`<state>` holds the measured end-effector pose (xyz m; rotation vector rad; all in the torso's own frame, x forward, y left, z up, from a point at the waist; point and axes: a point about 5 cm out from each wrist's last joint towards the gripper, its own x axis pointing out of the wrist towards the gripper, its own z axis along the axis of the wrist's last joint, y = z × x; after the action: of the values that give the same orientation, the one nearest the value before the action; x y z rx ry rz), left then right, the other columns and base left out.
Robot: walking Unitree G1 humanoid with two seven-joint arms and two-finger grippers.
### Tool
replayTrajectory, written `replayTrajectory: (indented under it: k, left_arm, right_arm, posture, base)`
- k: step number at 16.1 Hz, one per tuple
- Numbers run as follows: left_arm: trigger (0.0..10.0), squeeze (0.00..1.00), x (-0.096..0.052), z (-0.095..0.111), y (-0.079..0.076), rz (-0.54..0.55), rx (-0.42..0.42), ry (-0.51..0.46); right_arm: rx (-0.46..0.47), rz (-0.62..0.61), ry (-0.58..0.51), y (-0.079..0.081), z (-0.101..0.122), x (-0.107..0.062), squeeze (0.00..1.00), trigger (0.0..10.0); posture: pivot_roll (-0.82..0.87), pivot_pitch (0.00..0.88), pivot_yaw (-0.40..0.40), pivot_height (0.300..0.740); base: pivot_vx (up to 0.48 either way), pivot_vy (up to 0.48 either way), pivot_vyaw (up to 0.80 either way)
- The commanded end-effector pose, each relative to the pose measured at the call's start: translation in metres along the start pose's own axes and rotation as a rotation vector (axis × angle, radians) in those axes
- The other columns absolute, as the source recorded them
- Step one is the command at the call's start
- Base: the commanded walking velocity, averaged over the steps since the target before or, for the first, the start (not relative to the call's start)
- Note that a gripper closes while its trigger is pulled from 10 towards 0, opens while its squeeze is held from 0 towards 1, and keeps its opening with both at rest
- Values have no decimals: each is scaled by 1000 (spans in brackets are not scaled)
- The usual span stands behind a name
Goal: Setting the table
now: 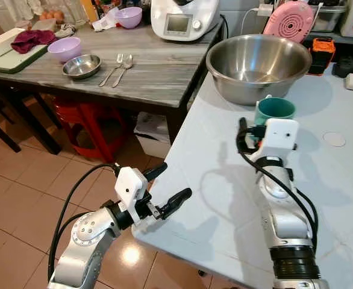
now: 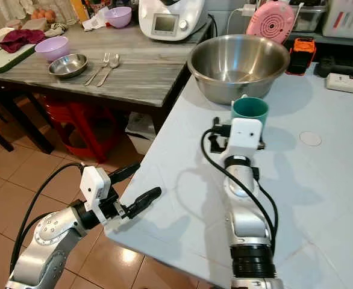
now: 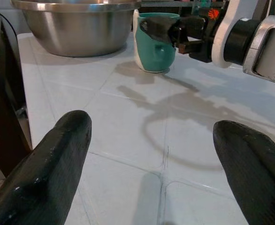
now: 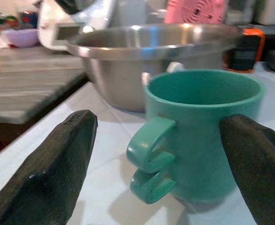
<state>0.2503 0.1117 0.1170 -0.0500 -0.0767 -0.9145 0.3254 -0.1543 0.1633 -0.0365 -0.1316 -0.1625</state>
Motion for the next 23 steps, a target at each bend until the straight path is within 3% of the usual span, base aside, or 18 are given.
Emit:
replayTrajectory:
  k: [1, 10, 16, 20, 23]
  left_arm:
    - [10000, 0, -3, 1, 0, -6, 3, 11]
    - [10000, 0, -4, -3, 4, -7, -8, 21]
    - [10000, 0, -5, -2, 8, 20, 1, 23]
    - [10000, 0, -6, 3, 12, 41, -43, -10]
    - [10000, 0, -6, 11, 8, -6, -63, -28]
  right_arm:
    - [-3, -29, 30, -5, -6, -3, 0, 10000]
    - [-68, -182, 50, -49, -15, -19, 0, 10000]
    - [-79, -37, 44, -32, -13, -13, 0, 10000]
    - [-119, 2, 41, -35, -11, -5, 0, 10000]
    - [-155, 2, 28, -36, -9, -4, 0, 10000]
  posture:
    - [-136, 127, 112, 740]
    - [-149, 127, 136, 740]
    - [-140, 129, 127, 740]
    - [-130, 128, 109, 740]
    - [-124, 126, 104, 740]
  base:
    - [0, 0, 0]
    - [0, 0, 0]
    - [0, 0, 0]
    - [0, 0, 0]
    - [0, 0, 0]
